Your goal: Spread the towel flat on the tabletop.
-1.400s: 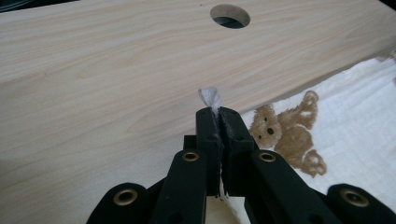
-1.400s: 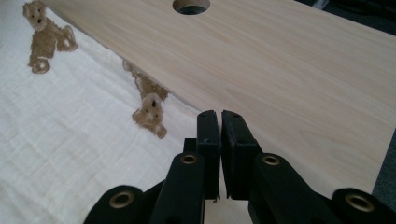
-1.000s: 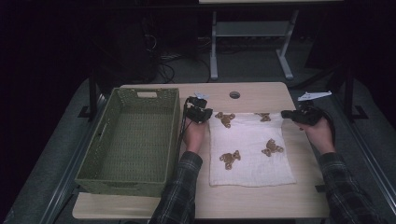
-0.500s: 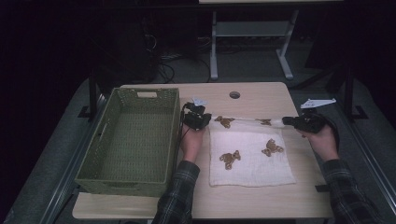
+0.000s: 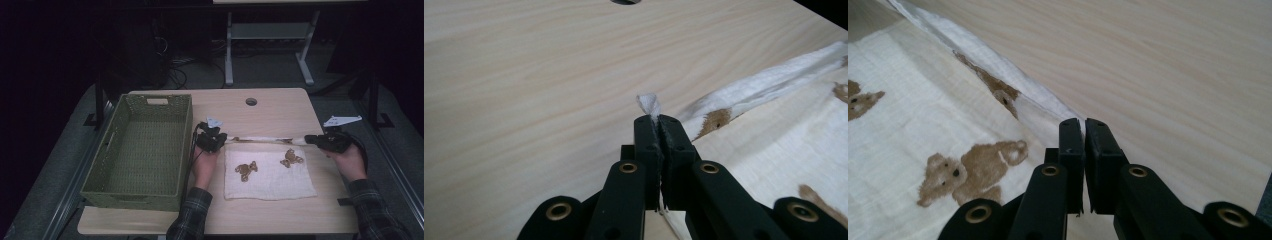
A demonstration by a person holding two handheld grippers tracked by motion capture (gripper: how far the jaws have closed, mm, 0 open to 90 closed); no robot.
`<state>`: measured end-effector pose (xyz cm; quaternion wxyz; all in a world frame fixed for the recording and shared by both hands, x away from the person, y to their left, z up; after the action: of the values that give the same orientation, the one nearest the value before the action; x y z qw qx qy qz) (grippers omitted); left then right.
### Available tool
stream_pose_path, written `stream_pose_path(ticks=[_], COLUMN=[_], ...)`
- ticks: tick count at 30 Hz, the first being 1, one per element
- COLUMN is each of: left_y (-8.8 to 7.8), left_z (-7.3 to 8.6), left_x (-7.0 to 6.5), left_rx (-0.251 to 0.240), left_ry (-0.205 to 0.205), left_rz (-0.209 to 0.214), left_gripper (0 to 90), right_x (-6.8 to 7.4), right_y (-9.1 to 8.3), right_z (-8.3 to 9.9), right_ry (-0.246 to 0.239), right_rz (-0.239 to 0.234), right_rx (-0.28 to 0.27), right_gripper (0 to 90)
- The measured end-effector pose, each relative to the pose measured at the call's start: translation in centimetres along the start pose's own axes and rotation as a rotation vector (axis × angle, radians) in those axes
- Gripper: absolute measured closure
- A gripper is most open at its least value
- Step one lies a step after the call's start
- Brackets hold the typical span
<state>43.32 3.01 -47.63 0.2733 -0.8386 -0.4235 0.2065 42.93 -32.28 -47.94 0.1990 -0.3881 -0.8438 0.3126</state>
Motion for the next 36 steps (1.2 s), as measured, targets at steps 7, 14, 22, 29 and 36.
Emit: stream_pose_path(ticks=[7, 14, 22, 29, 36], left_y=[-0.5, -0.8, -2.0, -3.0, -3.7], left_z=[1.1, 2.4, 3.1, 3.8, 4.5], left_x=[-0.4, -0.9, -1.5, -2.3, -3.0], left_rx=[0.007, 0.002, 0.001, 0.008, -0.003], left_ry=[0.019, 0.019, 0.042, 0.040, 0.030], left_rz=[0.009, 0.024, 0.018, 0.031, 0.050], left_gripper=[87.3, 87.4, 87.3, 87.3, 87.3], right_x=[0.2, 0.6, 2.2, 3.2, 3.8], right_y=[-0.2, -0.7, -1.5, -2.4, -3.4], right_z=[1.6, 2.5, 3.6, 4.3, 4.9], right_ry=[0.019, 0.028, 0.000, -0.021, -0.032], right_rz=[-0.026, -0.031, -0.031, -0.027, -0.030], right_rx=[0.012, 0.021, 0.039, 0.040, 0.037], right_gripper=[85.8, 85.7, 85.8, 85.7, 85.7])
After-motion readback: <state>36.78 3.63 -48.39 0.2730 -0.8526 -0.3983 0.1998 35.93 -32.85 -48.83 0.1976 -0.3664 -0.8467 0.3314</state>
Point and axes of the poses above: each handheld gripper's, and its own axes: y roughly forward along the jaws, z roughly out of its underside, x roughly to its left, the point moved 6 cm from there along y, roughly forward along the jaws, and after that the axes turned 2 degrees about x, right-handed, at the moved point
